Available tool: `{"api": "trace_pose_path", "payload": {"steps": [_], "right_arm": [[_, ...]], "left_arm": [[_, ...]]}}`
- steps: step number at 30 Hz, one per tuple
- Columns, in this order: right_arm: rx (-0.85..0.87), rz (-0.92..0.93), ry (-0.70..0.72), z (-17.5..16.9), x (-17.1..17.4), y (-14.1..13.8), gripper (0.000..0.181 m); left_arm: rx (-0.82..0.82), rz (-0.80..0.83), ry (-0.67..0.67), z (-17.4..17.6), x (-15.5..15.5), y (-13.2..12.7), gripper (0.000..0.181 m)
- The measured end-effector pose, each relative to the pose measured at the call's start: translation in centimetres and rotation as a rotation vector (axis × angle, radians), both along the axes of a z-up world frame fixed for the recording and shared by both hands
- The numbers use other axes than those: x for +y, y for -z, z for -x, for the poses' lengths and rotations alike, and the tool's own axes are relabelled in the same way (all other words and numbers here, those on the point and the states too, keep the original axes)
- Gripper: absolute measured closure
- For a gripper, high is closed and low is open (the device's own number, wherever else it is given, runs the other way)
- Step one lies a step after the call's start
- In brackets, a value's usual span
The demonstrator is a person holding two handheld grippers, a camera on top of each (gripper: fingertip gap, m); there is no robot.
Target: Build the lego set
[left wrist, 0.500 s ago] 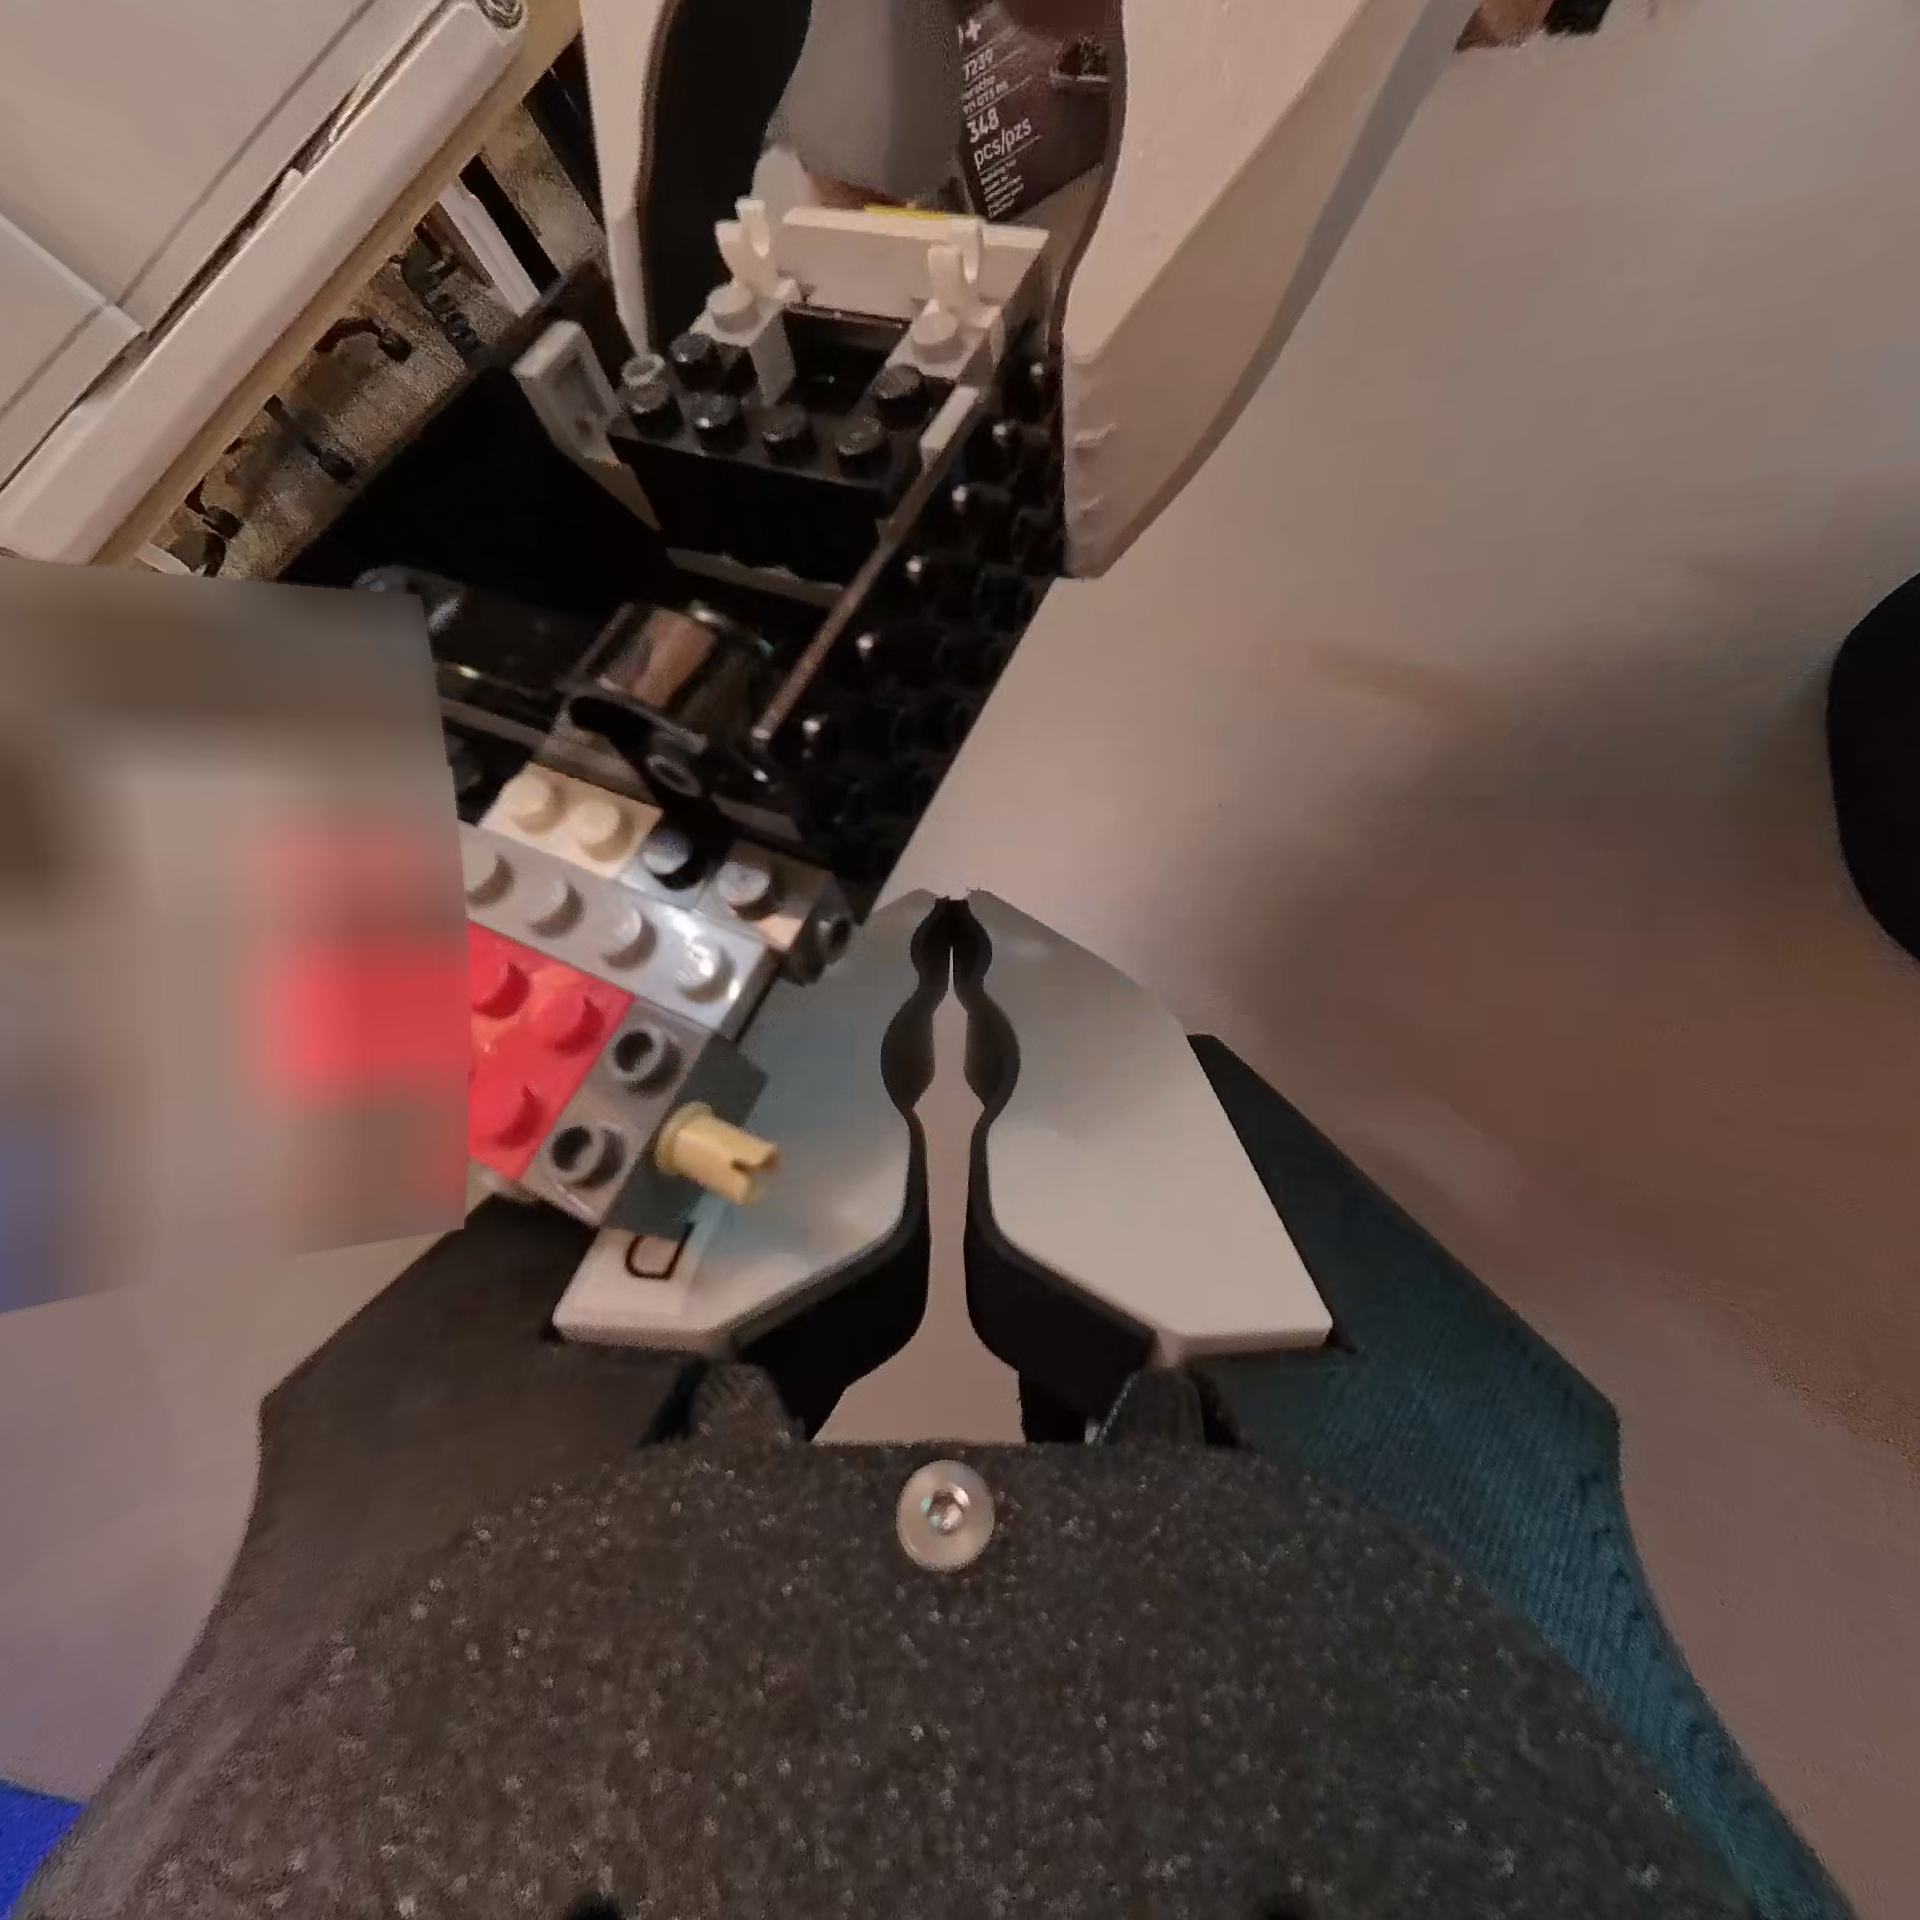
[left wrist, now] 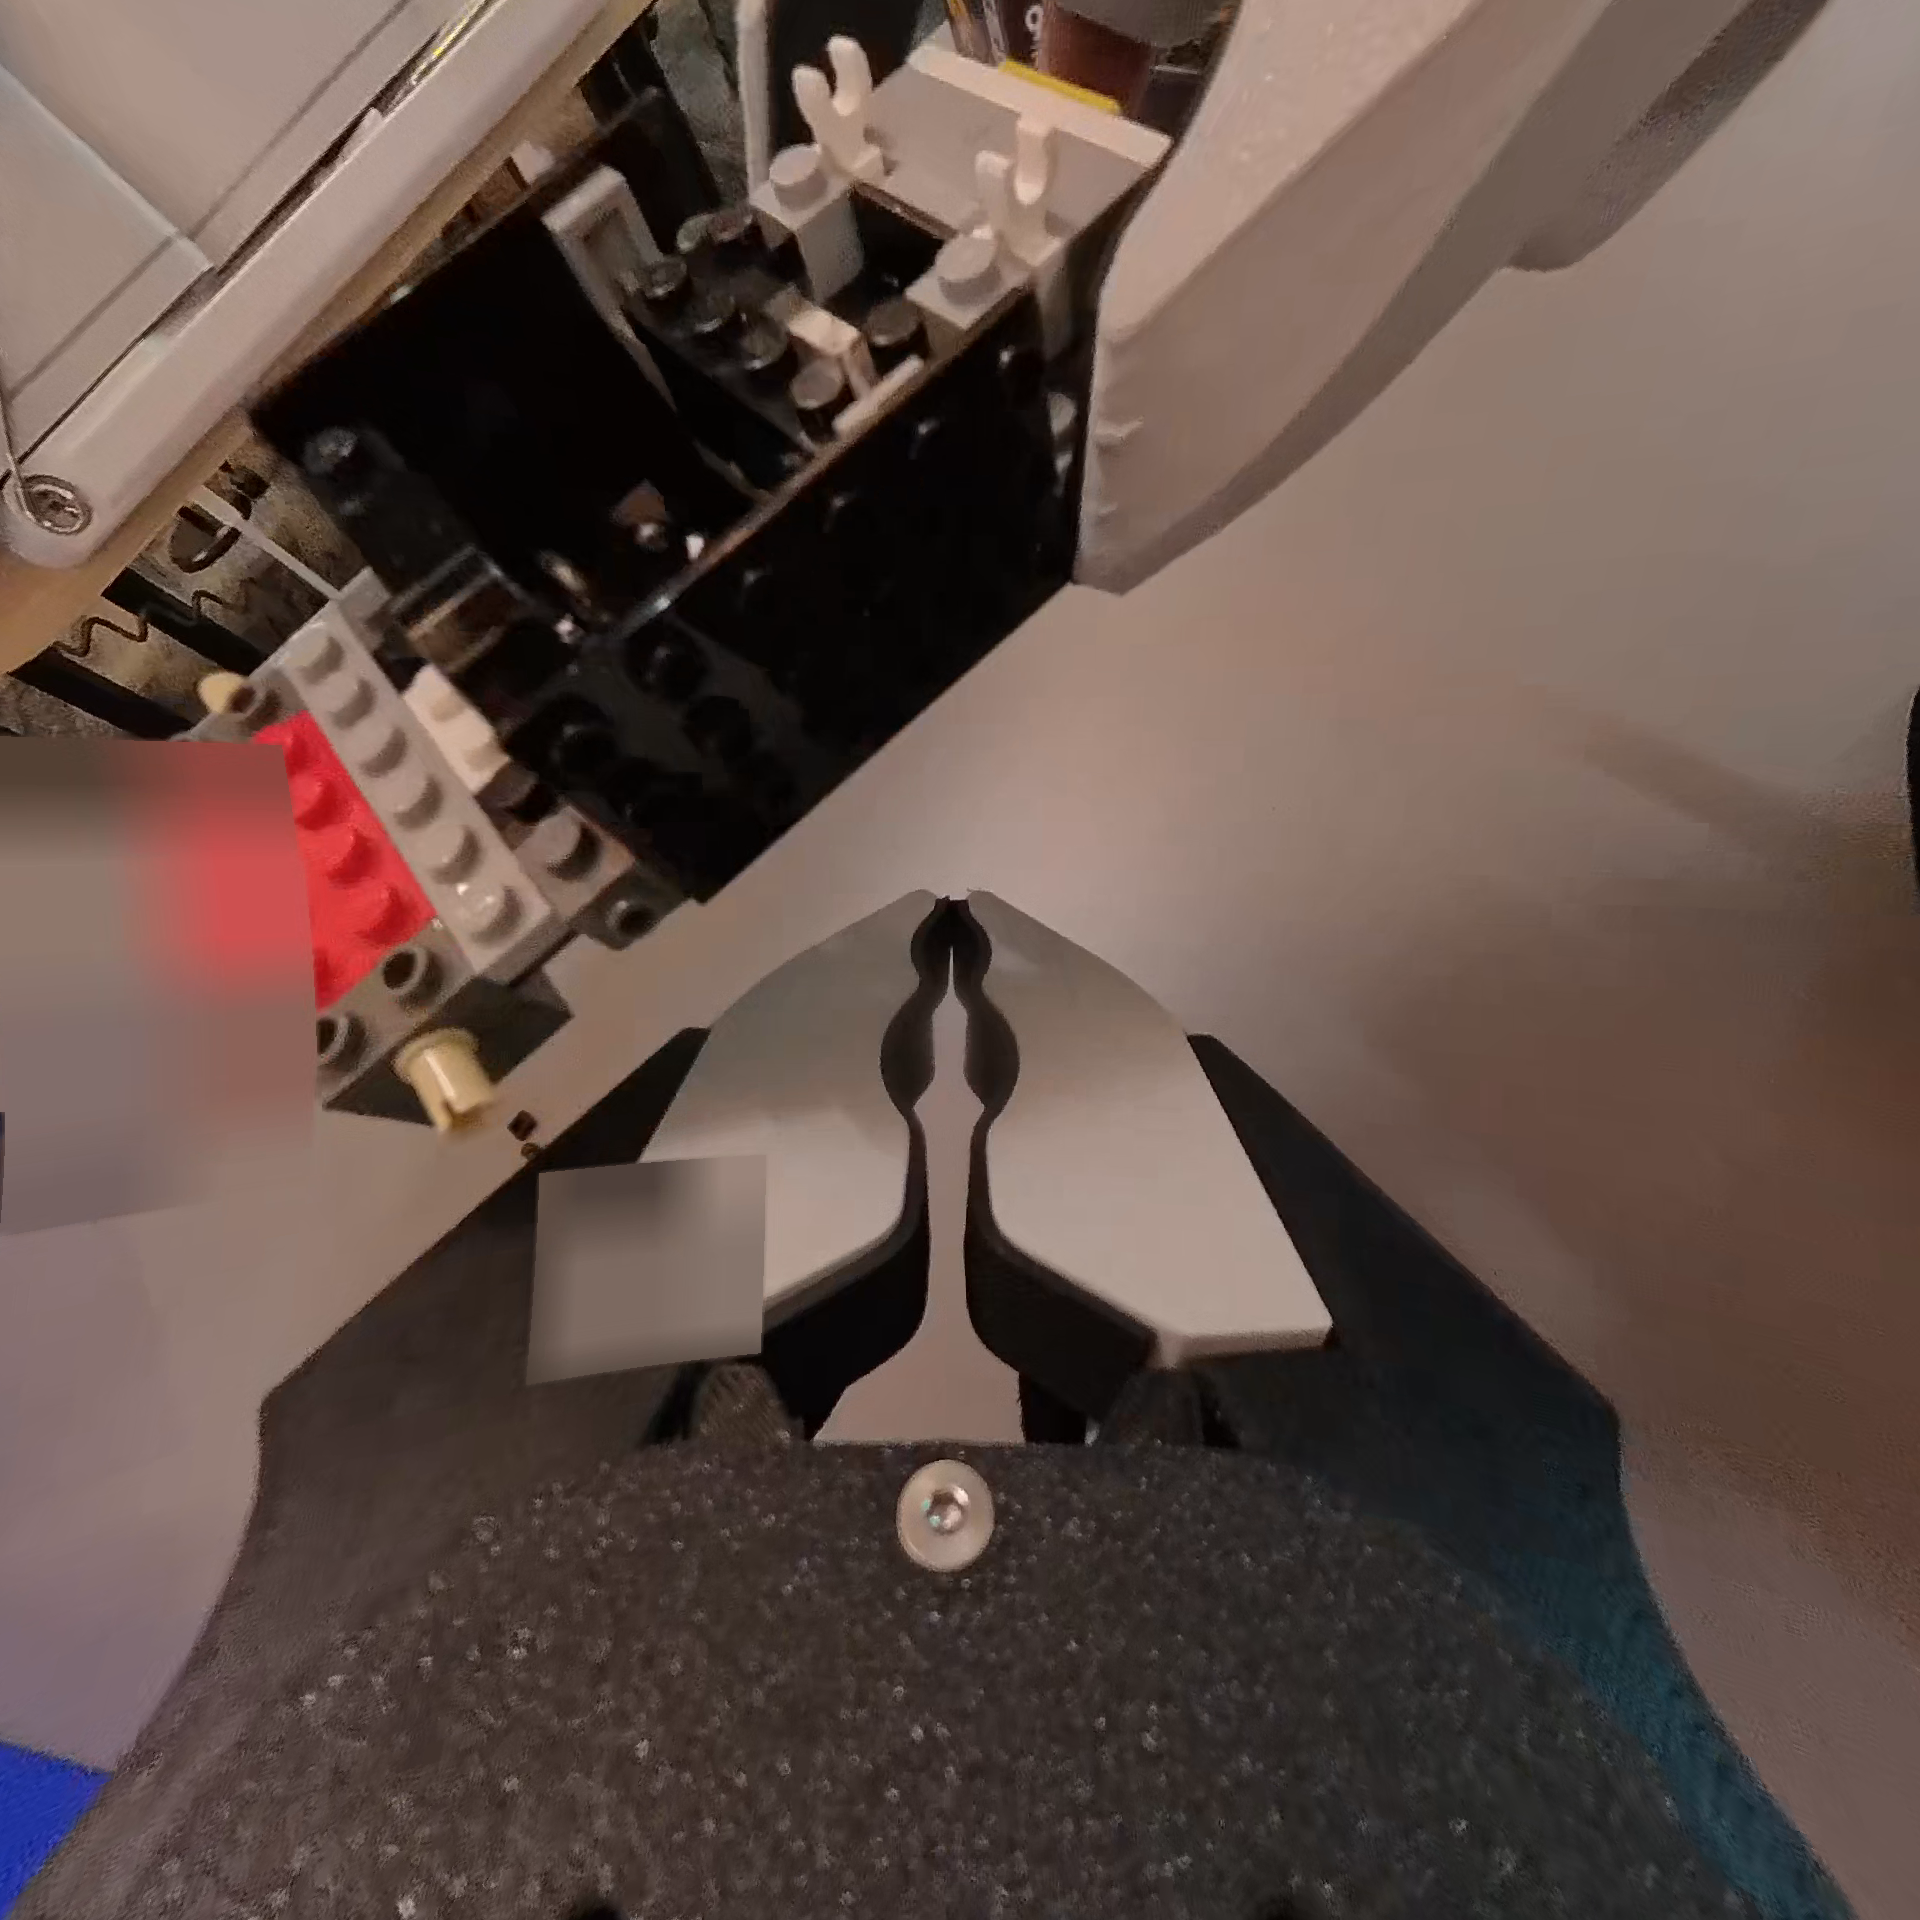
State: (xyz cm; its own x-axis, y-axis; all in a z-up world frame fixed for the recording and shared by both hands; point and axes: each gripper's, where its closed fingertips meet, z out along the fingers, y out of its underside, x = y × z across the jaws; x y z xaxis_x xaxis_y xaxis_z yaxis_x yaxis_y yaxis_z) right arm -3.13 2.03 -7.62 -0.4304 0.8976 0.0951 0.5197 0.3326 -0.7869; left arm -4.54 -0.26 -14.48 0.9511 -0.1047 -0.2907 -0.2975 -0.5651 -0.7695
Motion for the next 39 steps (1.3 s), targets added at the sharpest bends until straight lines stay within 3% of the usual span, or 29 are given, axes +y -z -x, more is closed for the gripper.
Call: {"api": "trace_pose_path", "payload": {"steps": [19, 39], "right_arm": [[0.025, 0.030, 0.351, 1.9, 0.2, 0.0, 0.120], [0.135, -0.174, 0.587, 3.8, 1.3, 1.6, 0.121]], "left_arm": [[0.022, -0.010, -0.071, 2.2, 0.1, 0.2, 0.181], [0.060, -0.001, -0.111, 3.4, 0.1, 0.6, 0.181]]}}
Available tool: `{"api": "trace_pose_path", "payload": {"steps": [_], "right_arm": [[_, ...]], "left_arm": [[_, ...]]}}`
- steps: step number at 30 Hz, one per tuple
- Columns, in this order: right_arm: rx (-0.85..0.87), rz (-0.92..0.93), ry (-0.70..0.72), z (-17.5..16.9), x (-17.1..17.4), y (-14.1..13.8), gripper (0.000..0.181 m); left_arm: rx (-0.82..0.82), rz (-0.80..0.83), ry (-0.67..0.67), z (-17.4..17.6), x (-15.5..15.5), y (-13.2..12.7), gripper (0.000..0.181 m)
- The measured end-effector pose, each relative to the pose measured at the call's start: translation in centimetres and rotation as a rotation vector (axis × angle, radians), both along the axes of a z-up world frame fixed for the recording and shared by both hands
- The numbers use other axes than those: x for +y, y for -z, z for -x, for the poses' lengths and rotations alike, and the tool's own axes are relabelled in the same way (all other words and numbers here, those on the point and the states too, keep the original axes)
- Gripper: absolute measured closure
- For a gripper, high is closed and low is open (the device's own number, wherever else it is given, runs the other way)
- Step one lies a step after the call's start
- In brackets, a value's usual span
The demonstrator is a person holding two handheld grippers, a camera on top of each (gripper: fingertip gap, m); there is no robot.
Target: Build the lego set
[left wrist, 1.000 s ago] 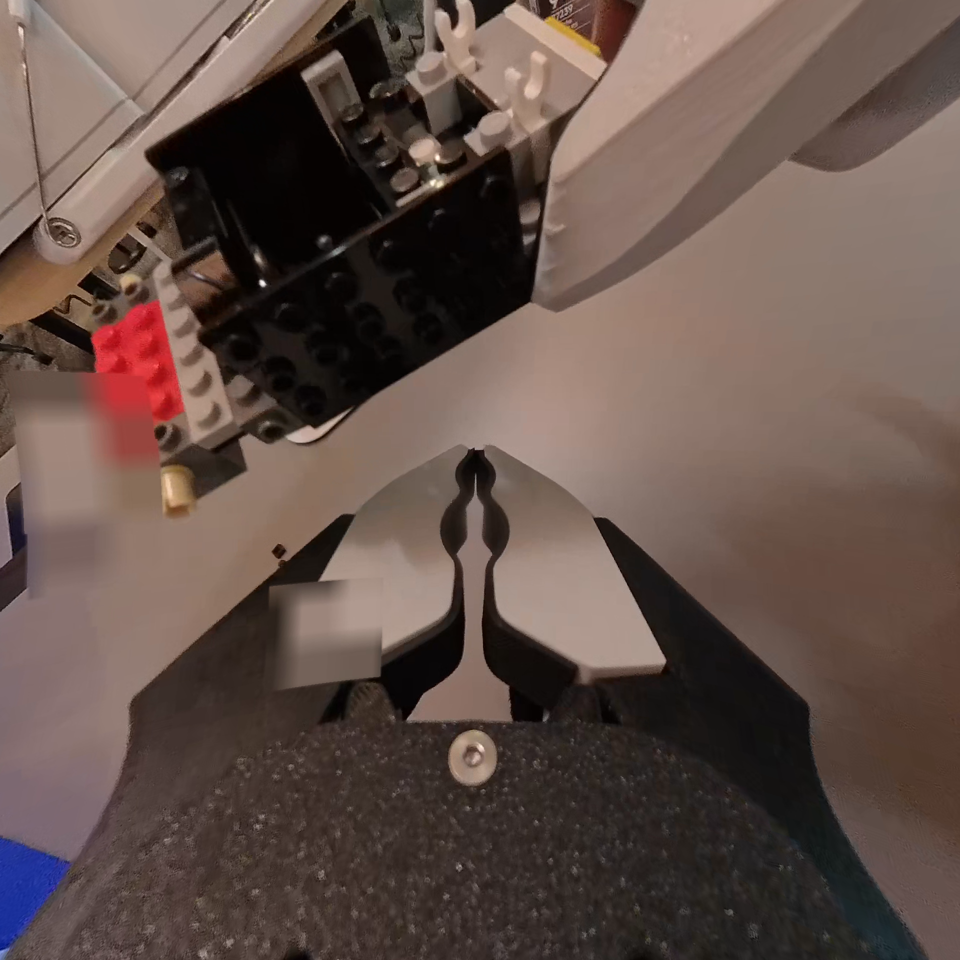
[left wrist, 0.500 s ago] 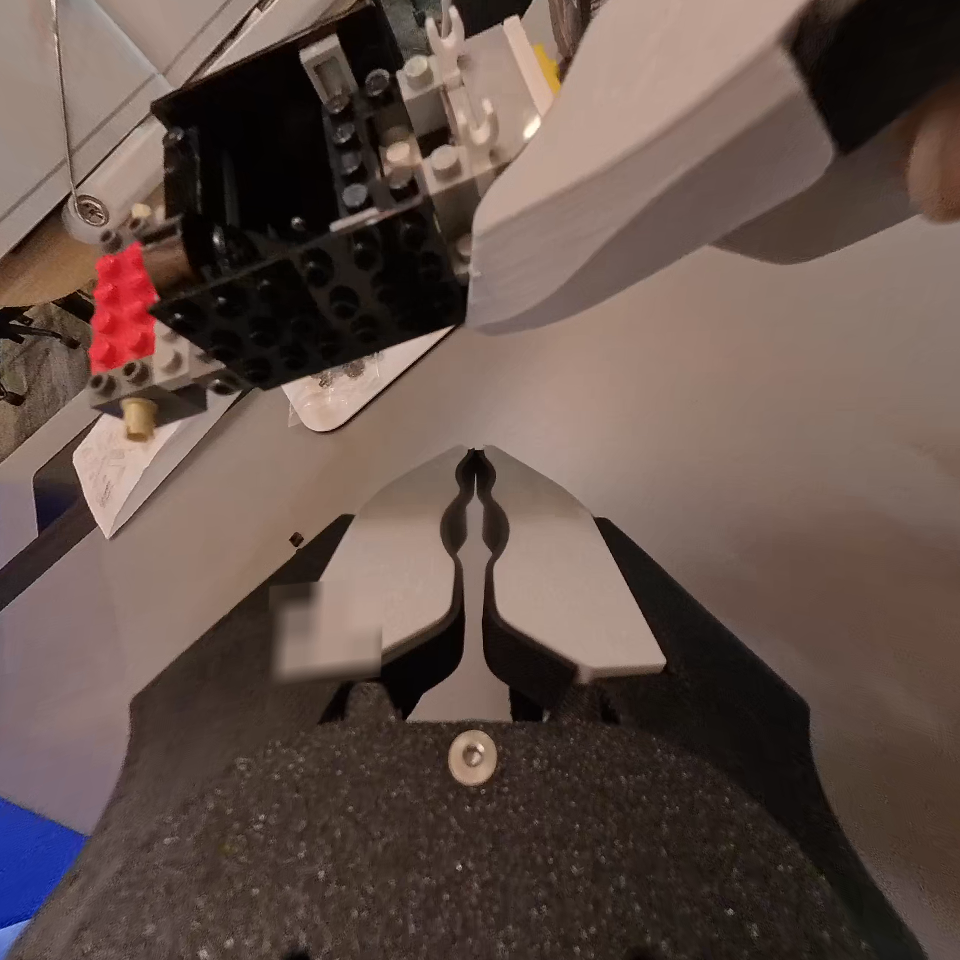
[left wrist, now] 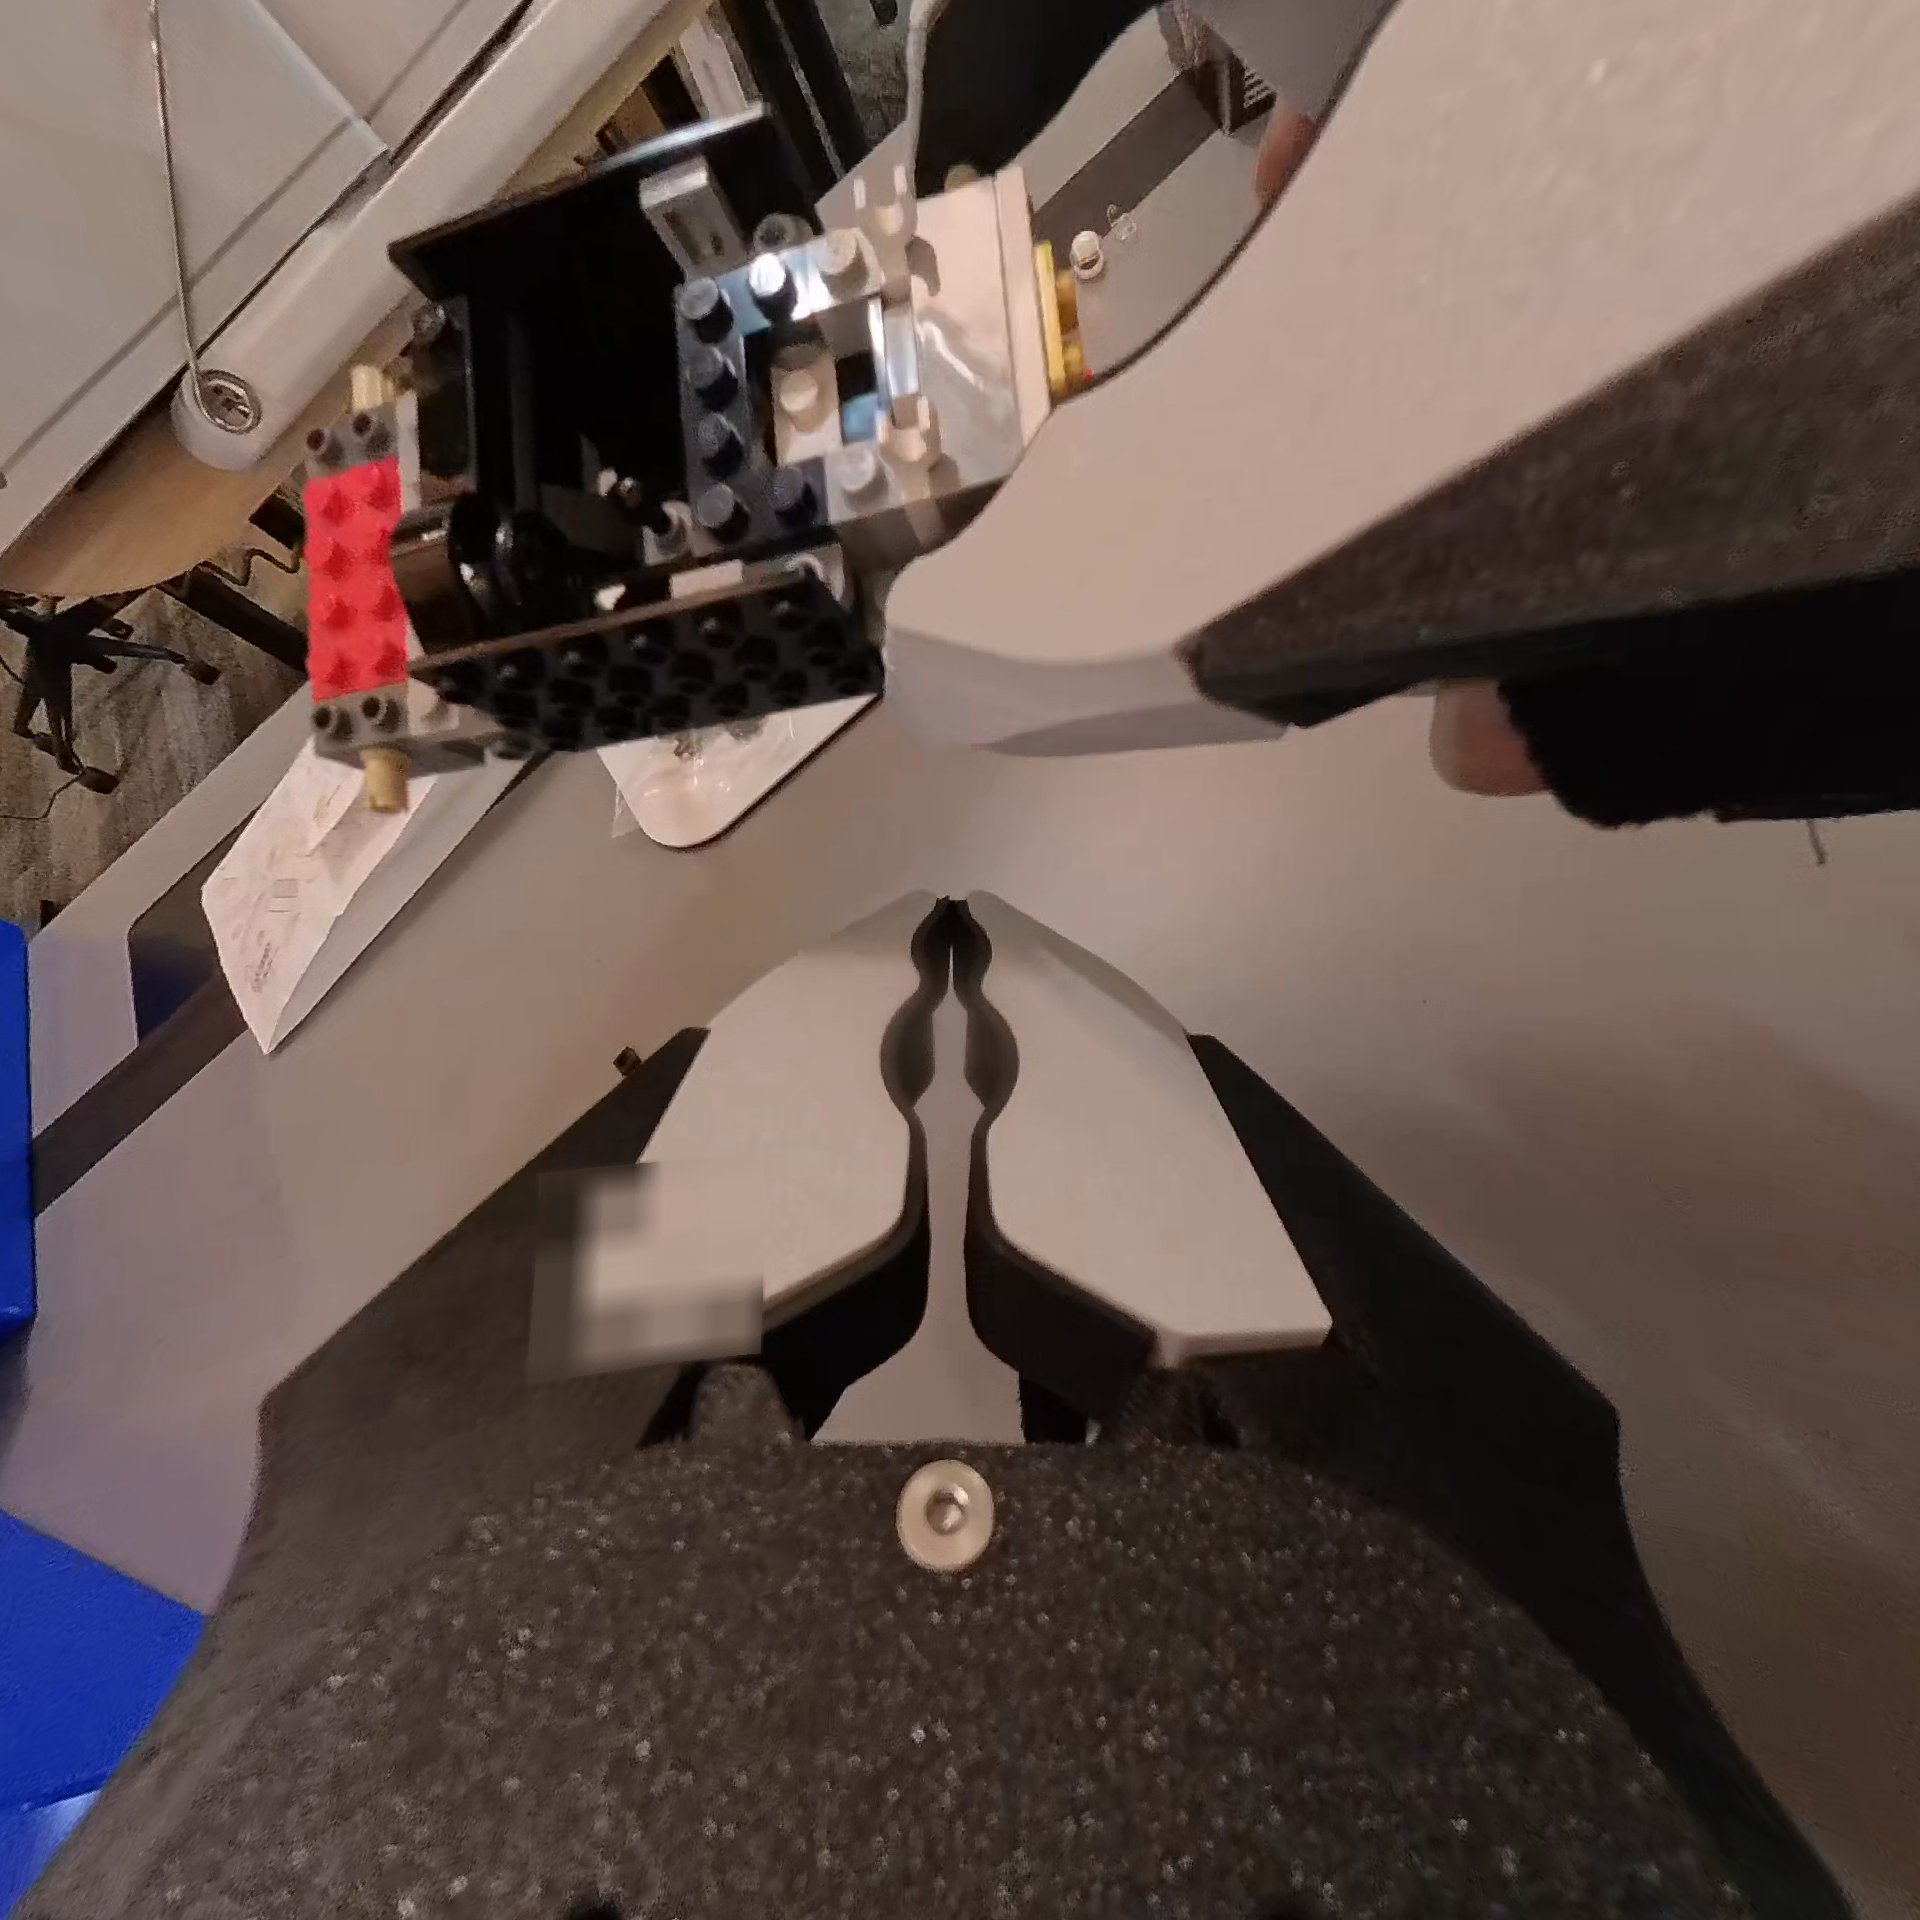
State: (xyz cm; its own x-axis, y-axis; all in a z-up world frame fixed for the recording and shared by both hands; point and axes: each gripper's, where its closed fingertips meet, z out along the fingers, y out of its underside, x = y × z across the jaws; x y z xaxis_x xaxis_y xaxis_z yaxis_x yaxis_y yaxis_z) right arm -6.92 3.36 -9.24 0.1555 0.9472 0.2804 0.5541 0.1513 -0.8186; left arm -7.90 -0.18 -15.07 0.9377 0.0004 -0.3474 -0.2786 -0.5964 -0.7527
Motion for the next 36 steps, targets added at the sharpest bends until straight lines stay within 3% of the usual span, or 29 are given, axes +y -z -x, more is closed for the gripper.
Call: {"api": "trace_pose_path", "payload": {"steps": [14, 24, 28, 36], "right_arm": [[0.067, -0.187, 0.122, -0.9, 0.5, 0.0, 0.120], [0.069, -0.226, 0.124, -1.2, 0.3, 0.2, 0.120], [0.070, -0.211, 0.051, -1.1, -0.3, 0.3, 0.120], [0.065, -0.193, -0.229, -2.5, 0.0, -0.7, 0.120]], "left_arm": [[0.008, -0.002, -0.001, 0.0, 0.0, 0.1, 0.181], [0.009, 0.000, 0.000, 0.0, 0.0, 0.1, 0.181], [0.000, 0.000, 0.008, -0.1, -0.1, 0.1, 0.181], [-0.061, 0.006, 0.052, -0.7, -0.1, 0.3, 0.181]]}}
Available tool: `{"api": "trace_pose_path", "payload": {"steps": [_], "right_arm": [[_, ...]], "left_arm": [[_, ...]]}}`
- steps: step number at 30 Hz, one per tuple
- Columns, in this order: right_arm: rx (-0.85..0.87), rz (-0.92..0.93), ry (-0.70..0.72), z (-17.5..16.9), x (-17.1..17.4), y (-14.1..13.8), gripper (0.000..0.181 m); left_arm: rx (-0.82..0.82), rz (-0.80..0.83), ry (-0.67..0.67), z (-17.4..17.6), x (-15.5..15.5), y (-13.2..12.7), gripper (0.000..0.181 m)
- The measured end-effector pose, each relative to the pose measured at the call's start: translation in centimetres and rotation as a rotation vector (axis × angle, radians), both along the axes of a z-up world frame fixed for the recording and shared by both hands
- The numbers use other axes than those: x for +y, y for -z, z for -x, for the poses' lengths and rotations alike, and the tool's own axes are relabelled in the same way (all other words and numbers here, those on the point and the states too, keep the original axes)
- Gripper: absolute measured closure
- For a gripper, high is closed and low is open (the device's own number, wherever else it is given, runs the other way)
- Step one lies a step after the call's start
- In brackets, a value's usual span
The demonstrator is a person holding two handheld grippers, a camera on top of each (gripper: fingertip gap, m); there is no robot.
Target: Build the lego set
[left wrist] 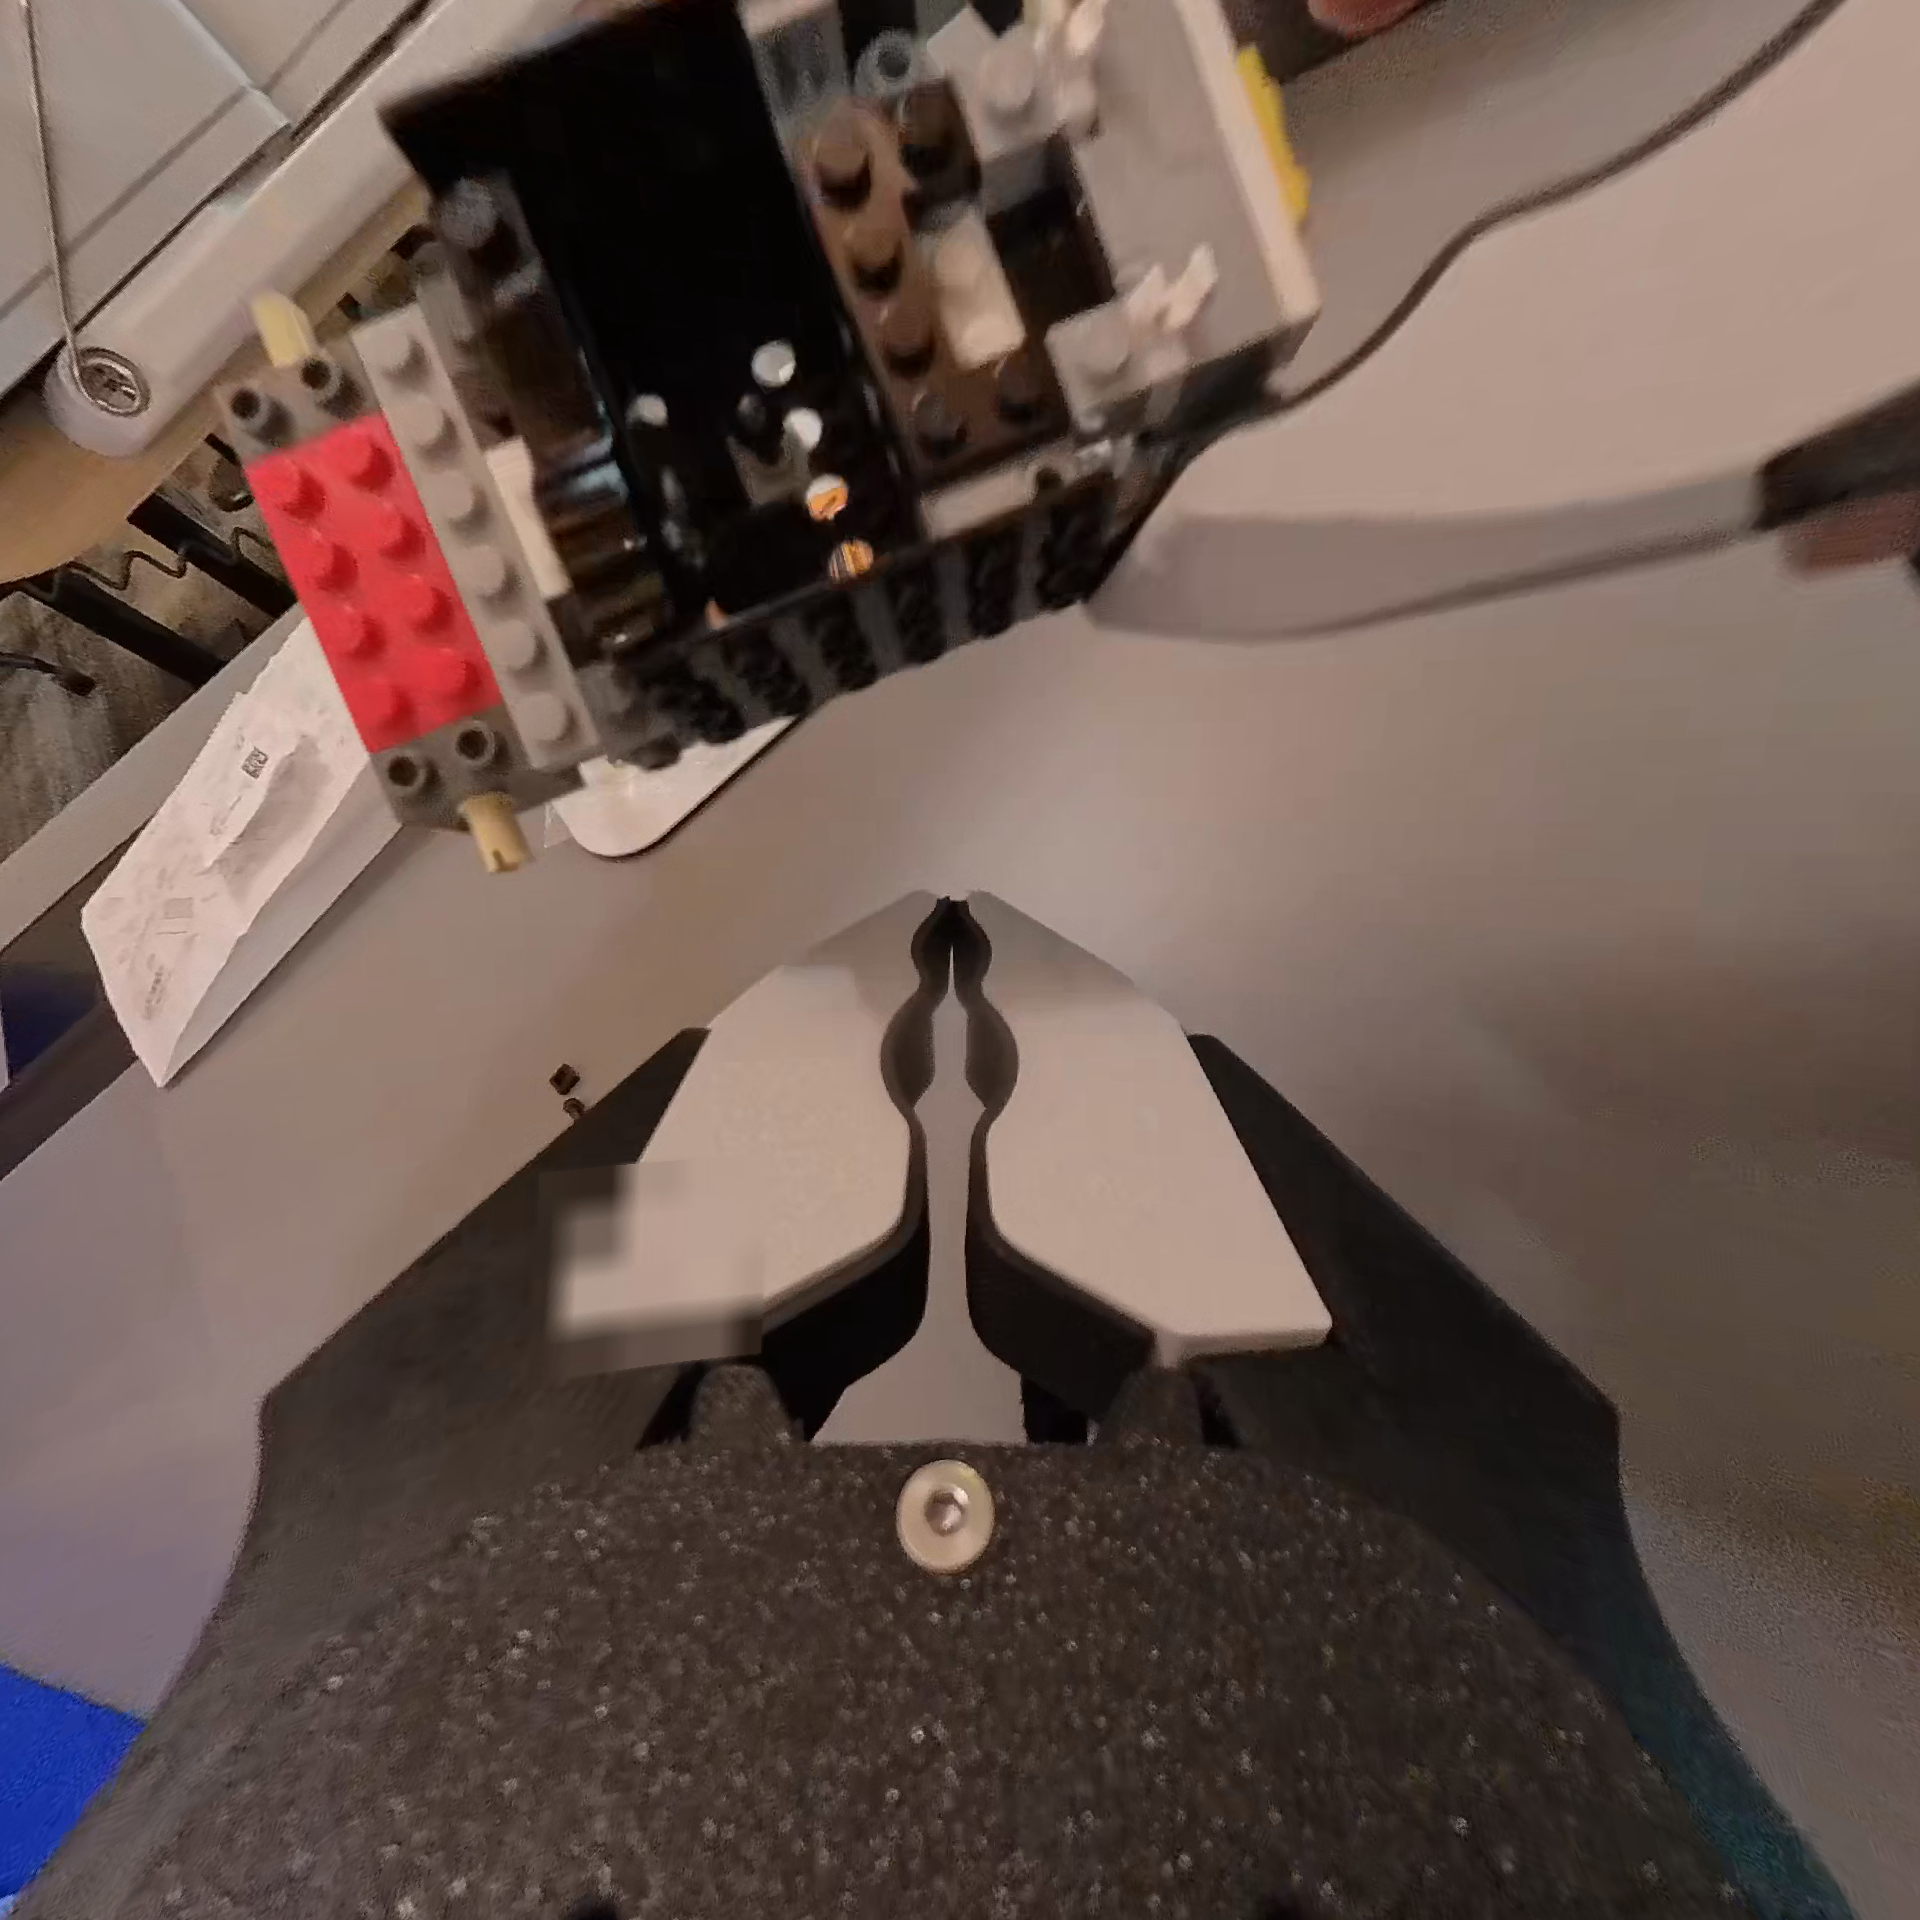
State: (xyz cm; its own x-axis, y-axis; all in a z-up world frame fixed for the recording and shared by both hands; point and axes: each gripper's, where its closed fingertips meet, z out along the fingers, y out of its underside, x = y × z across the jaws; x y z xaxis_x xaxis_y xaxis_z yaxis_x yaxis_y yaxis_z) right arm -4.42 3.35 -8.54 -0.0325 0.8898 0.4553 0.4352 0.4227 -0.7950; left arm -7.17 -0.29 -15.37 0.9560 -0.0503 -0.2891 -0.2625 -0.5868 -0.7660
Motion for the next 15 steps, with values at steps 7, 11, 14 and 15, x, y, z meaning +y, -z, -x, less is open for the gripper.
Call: {"api": "trace_pose_path", "payload": {"steps": [7, 11, 14, 15], "right_arm": [[-0.081, 0.149, -0.277, -2.1, 0.9, -0.3, 0.120], [-0.120, 0.230, -0.435, -3.0, 1.1, -0.3, 0.120], [-0.165, 0.289, -0.565, -3.8, 0.7, -0.1, 0.120], [-0.174, 0.311, -0.608, -4.0, 0.5, -0.1, 0.120]], "left_arm": [[-0.023, 0.000, 0.016, -0.4, 0.0, 0.0, 0.181], [-0.031, -0.008, 0.028, -0.6, 0.0, -0.1, 0.181], [-0.048, -0.018, 0.039, -0.9, 0.1, -0.3, 0.181], [-0.053, -0.024, 0.044, -0.9, 0.1, -0.4, 0.181]]}}
